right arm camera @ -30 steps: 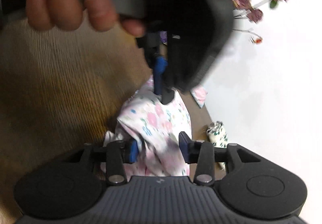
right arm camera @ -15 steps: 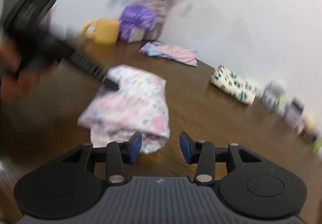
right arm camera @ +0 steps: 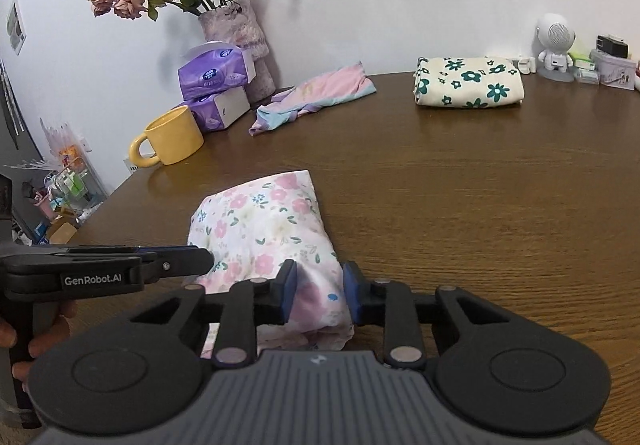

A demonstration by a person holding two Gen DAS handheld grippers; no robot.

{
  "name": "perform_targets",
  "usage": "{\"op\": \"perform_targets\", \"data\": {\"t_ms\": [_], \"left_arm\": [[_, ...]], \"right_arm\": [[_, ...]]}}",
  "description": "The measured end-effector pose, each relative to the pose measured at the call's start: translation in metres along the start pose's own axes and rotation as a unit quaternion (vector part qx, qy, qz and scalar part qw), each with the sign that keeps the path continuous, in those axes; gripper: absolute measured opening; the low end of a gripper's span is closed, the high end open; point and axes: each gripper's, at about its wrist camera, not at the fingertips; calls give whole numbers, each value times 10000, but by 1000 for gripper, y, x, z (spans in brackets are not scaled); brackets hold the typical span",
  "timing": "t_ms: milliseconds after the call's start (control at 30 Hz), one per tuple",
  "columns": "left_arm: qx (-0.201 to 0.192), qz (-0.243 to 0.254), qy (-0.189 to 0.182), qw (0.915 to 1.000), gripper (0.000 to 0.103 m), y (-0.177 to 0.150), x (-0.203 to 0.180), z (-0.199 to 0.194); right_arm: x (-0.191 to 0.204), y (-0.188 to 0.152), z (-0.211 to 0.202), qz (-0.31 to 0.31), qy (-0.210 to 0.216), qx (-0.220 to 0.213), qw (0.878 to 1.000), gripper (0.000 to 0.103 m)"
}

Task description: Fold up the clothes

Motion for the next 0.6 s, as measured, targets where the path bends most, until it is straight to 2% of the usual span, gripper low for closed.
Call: {"op": "perform_targets", "data": {"t_ms": [100,133,167,200,267,333,467,600], "left_arm": [[-145,-82,88,9998,10,-1,-2,-9],[-261,-79,137,9995,14,-2,-3,-17],[-387,-16,185,9991,23,-4,-6,-26],[-494,81,230,9985,28,-6,-9,-34],[-628,377,363,9967,47,-14,-19,-49],[-591,628,448,9953,53,-23,-29,-57],[-288,899,320,9950,53,-37,-49,-60],[-192,1215,600,9906,52,-44,-72,-53]], "right_arm": [[-7,1,-5,197,191,-47,9996,27],[-11,1,-9,281,275,-89,9992,27],[-15,1,-14,331,335,-149,9988,27],[-18,1,-20,335,355,-208,9986,28],[-21,-3,-30,85,191,-280,9994,28],[-20,-10,-37,-272,55,-236,9993,28],[-14,-27,-40,-1009,-59,-39,9949,28],[-2,-33,-32,-1492,-215,-62,9886,30]]}}
Point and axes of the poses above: each gripper's, at about its wrist camera, not at the fingertips, and z roughly the way its jaws point, x to its left, y to its top, and after that the axes turned 9 degrees about z, right-handed
